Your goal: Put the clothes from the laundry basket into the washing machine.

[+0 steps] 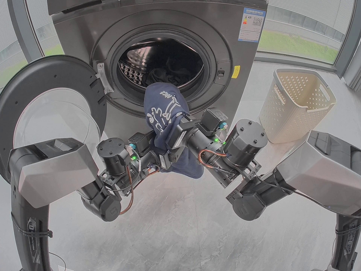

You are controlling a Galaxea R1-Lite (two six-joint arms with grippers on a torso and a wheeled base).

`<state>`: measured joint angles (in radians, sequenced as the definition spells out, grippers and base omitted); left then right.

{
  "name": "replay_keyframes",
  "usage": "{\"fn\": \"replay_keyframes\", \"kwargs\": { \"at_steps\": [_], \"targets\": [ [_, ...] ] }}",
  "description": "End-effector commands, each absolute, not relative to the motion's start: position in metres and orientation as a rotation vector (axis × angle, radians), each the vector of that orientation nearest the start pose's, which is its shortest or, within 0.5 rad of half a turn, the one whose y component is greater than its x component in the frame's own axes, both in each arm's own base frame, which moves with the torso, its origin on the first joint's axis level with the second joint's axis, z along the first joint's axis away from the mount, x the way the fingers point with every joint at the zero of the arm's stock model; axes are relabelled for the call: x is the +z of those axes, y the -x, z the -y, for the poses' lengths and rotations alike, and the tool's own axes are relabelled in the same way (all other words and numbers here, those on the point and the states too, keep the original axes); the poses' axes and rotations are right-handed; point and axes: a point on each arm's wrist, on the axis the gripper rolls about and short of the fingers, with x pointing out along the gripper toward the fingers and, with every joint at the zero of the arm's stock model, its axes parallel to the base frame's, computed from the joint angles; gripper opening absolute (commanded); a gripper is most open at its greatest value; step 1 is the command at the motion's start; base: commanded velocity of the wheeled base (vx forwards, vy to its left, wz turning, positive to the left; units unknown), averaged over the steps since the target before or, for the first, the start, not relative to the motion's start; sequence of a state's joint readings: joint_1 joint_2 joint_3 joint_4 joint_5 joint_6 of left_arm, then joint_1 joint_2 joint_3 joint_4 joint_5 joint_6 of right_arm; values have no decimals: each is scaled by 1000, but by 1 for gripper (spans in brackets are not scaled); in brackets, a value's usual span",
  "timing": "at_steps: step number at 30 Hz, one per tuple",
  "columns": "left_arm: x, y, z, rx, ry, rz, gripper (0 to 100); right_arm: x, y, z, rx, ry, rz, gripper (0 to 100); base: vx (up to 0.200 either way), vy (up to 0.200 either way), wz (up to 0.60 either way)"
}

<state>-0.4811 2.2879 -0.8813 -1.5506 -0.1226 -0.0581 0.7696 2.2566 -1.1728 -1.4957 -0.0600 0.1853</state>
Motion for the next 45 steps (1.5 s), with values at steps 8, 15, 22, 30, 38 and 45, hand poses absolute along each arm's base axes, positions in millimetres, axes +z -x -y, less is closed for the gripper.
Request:
{"fn": "replay_keyframes", "kwargs": {
  "at_steps": [8, 15, 22, 30, 38, 45],
  "targets": [
    [60, -364, 192, -590, 79, 93, 100, 156, -307, -303, 748, -350, 321, 0, 0, 0, 0],
    [62, -369, 191, -580, 85, 110, 0, 156, -307, -303, 750, -360, 320, 0, 0, 0, 0],
    [76, -380, 177, -518, 135, 150, 0, 160, -306, -294, 736, -358, 324, 0, 0, 0, 0],
    [112, -368, 163, -492, 172, 211, 0, 156, -317, -267, 676, -350, 306, 0, 0, 0, 0],
    [103, -355, 165, -513, 160, 154, 0, 160, -315, -272, 689, -357, 319, 0, 0, 0, 0],
    [70, -336, 172, -553, 125, 16, 100, 172, -318, -276, 693, -367, 362, 0, 0, 0, 0]
  ]
}}
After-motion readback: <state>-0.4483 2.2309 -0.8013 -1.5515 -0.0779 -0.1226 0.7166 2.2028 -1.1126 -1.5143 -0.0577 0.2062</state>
